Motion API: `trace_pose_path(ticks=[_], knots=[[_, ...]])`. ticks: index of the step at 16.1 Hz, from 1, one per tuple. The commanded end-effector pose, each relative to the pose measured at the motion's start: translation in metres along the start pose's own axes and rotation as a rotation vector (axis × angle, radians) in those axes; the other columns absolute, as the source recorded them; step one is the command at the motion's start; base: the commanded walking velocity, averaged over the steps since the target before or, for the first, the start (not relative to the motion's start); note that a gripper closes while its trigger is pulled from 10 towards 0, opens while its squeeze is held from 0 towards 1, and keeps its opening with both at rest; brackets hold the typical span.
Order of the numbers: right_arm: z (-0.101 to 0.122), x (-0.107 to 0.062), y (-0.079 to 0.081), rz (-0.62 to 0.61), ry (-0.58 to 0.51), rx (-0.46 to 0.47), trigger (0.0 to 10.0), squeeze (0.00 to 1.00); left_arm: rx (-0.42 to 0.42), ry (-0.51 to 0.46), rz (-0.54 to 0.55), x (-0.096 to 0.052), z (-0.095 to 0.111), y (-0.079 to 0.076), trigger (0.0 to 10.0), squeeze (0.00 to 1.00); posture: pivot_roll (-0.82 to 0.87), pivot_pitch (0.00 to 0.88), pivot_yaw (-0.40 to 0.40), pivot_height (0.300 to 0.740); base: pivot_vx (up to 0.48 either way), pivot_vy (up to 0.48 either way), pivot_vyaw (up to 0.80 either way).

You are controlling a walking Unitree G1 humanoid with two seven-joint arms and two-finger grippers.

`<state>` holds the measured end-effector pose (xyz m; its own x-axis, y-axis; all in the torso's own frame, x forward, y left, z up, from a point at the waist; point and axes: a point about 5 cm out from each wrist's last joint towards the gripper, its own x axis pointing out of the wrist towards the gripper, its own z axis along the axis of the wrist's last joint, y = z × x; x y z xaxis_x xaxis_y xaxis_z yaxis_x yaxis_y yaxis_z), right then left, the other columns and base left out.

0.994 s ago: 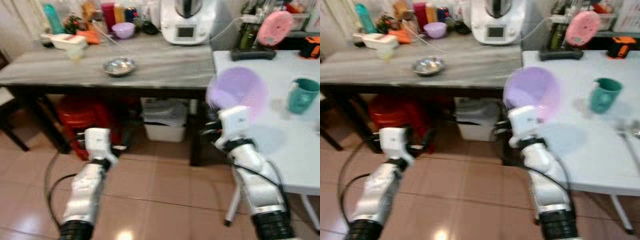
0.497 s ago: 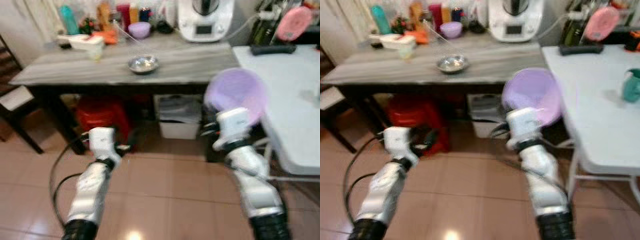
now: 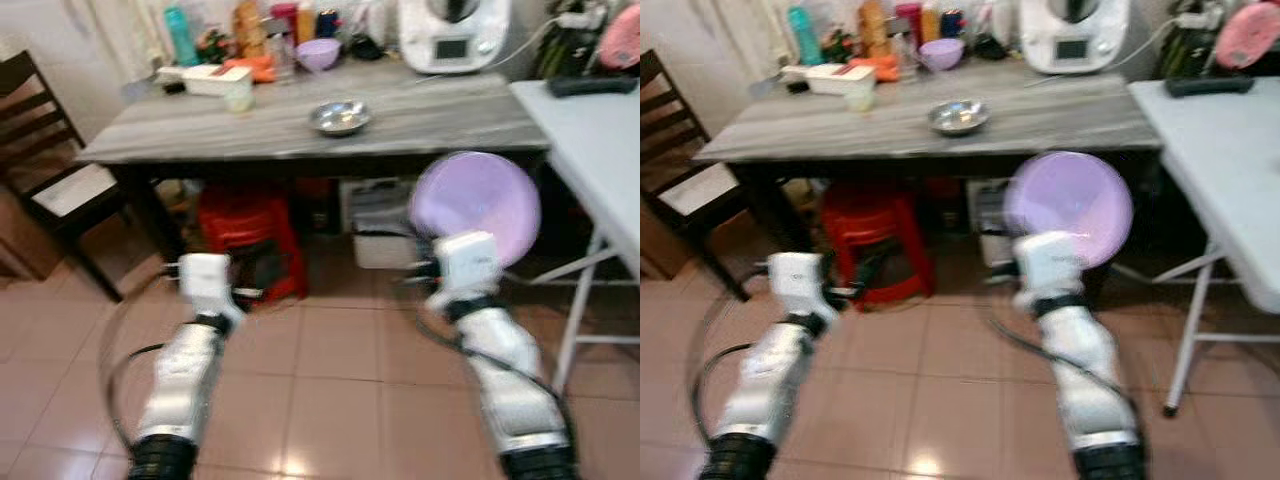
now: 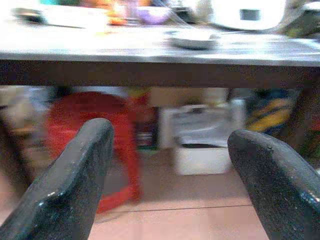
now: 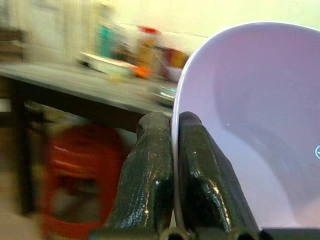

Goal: Setting the table

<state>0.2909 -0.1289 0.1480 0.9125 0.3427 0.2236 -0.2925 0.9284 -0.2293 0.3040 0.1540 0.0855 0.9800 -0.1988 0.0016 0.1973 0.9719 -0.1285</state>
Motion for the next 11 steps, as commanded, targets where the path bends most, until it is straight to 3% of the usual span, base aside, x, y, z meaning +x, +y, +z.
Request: trace_pose_path(ticks=[1, 7, 11], knots=[[0.002, -0.004, -0.007, -0.024, -0.008, -0.017, 10.0, 0.0, 0.015, -0.005, -0.005, 0.002, 0.001, -0.003, 10.0, 0.0, -0.08, 0.008, 0.119, 0.74, 0.0, 0.0, 0.0], [0.002, -0.011, -0.005, -0.039, -0.005, -0.019, 10.0, 0.0, 0.035, 0.005, -0.012, -0.006, -0.006, 0.0, 10.0, 0.0, -0.09, 0.001, 0.121, 0.74, 0.0, 0.0, 0.0], [0.0, -0.012, -0.003, -0.047, 0.005, -0.009, 10.0, 0.0, 0.022, 0.011, -0.034, -0.008, -0.009, -0.005, 10.0, 0.0, -0.09, 0.0, 0.115, 0.74, 0.247, 0.0, 0.0]])
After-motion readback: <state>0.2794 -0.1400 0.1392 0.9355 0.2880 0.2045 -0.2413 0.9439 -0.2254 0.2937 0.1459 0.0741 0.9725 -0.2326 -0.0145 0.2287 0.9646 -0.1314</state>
